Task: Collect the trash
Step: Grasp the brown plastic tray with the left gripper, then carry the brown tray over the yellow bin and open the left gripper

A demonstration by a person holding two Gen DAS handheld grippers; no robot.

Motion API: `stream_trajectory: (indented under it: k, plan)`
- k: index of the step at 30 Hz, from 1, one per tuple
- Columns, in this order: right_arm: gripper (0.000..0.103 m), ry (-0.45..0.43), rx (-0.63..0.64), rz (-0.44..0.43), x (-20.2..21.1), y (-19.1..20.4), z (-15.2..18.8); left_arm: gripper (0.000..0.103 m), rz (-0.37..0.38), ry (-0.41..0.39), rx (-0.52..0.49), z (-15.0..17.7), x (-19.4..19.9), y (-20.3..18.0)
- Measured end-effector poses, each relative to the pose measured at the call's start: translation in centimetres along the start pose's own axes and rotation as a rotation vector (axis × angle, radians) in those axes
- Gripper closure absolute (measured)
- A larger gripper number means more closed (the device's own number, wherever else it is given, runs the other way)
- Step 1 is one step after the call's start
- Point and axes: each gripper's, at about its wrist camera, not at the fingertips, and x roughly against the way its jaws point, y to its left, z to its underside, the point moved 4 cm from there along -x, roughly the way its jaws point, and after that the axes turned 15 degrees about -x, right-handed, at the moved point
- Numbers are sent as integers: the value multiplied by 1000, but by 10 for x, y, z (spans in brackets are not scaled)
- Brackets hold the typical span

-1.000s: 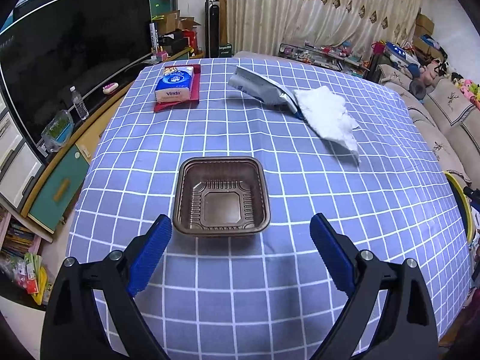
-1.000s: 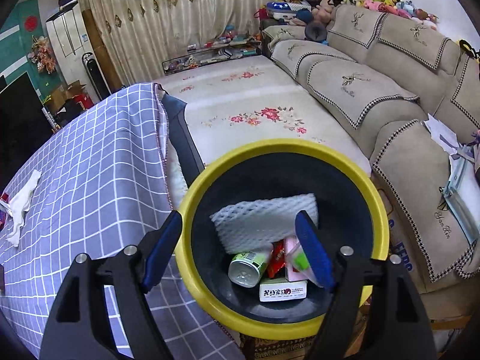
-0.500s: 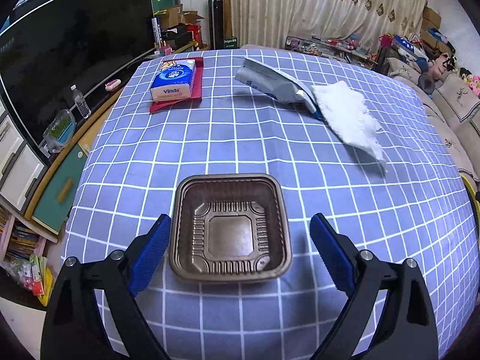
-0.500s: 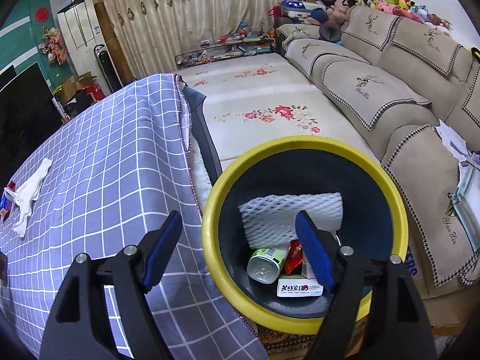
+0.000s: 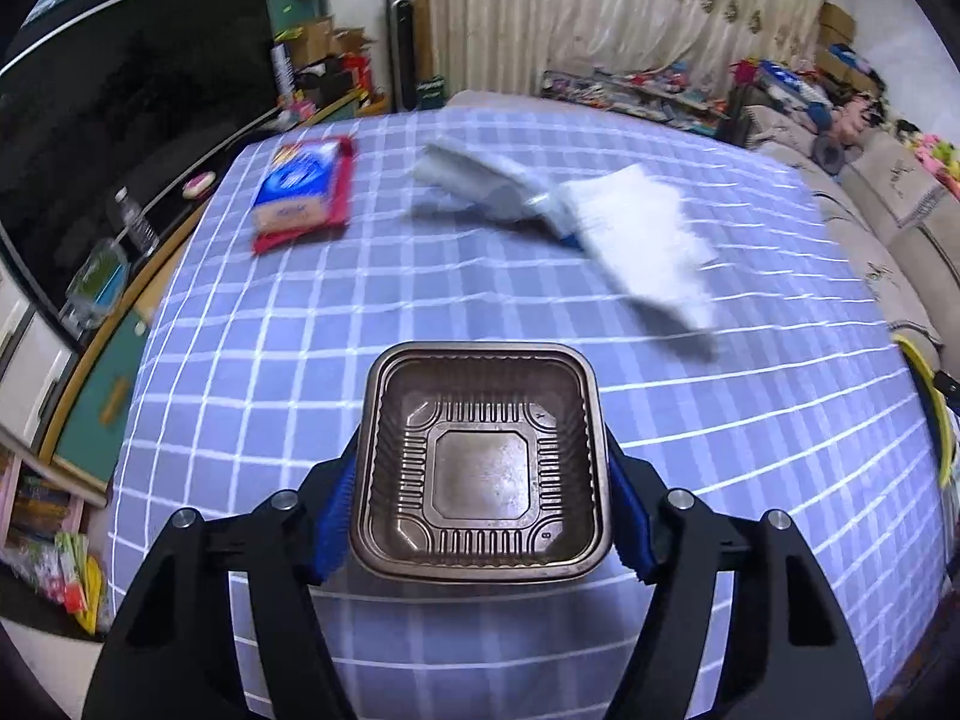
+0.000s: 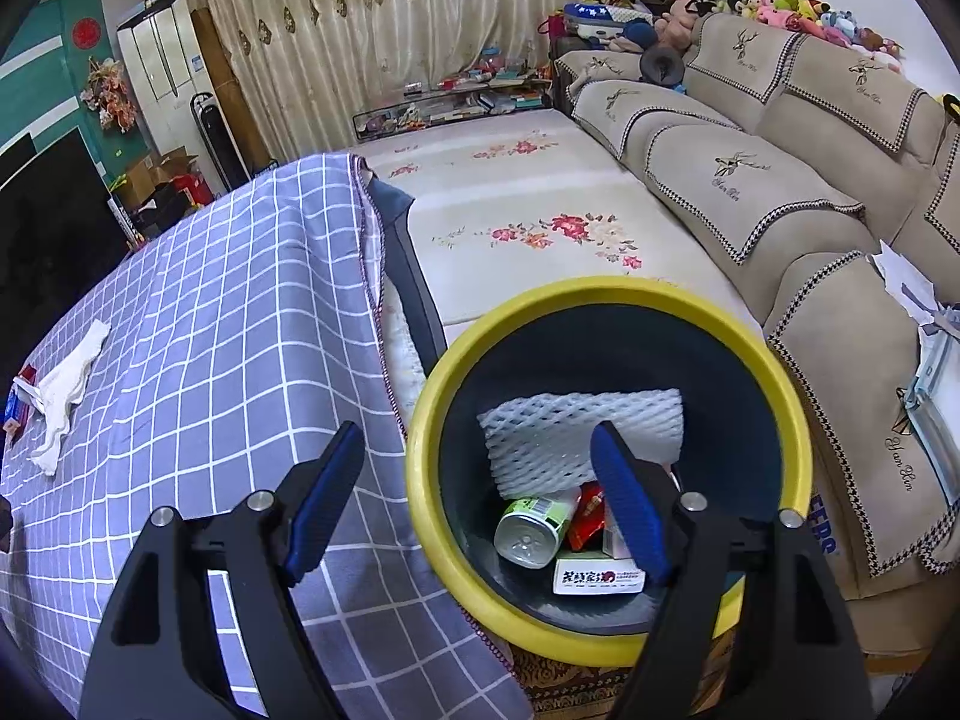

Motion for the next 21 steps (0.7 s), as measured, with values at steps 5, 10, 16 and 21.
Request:
stream_trajectory:
  k: [5,10,16,21]
  plan:
    - [29,-28,-15,5,15,-15,-5,35,71,-53,-98,-29,14,-49]
    - [28,-45,-35,14,24,-33,-8,35,161,-91,-207,-58,21,-113]
    - [28,-86,-80,39,42,-68,-14,35,283,-130,-353,-92,27,-212]
    - [28,-117,-131,63,55,-103,-21,35,383,-159,-478,-114,33,-298]
